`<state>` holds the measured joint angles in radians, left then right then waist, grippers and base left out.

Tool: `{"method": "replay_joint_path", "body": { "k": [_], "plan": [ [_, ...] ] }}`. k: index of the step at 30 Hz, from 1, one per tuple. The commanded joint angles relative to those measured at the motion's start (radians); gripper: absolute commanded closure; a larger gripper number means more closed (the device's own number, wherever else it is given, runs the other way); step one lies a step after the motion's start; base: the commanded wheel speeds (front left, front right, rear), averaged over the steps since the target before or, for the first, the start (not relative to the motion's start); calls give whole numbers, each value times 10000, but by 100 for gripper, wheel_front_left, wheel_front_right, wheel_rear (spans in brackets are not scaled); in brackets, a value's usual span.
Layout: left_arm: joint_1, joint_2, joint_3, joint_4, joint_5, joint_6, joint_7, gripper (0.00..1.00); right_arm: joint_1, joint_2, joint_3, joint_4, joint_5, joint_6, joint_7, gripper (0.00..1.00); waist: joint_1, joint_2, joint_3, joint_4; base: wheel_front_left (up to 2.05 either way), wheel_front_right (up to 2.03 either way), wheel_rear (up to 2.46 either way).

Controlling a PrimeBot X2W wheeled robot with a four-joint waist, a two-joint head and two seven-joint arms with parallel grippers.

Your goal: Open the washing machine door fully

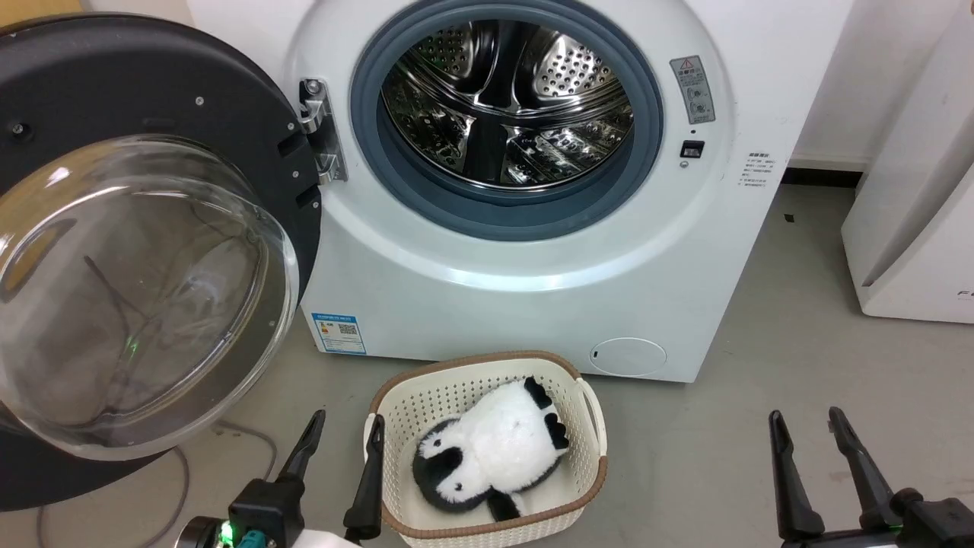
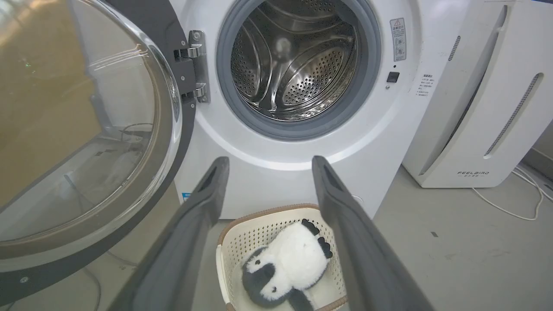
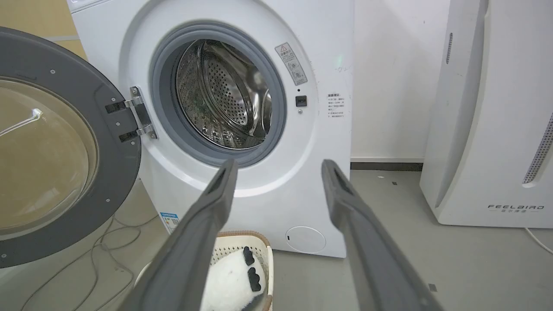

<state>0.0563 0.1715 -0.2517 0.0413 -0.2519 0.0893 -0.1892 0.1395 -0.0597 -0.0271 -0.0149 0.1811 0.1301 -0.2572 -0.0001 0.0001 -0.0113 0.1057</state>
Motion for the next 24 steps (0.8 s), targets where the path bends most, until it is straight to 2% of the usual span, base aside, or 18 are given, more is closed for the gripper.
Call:
{"method": "replay_joint_path", "body": {
  "k": [1,24],
  "plan": [
    [77,-4,-35,41,70,50,-112,0,155,60,18,47,-104,6,-44,0,1,-1,-3,-2,0,0,0],
    [16,57,-219,168,163,323,-199,0,122,66,168,319,-313,6,-45,0,1,-1,-99,1,0,0,0]
  ]
}}
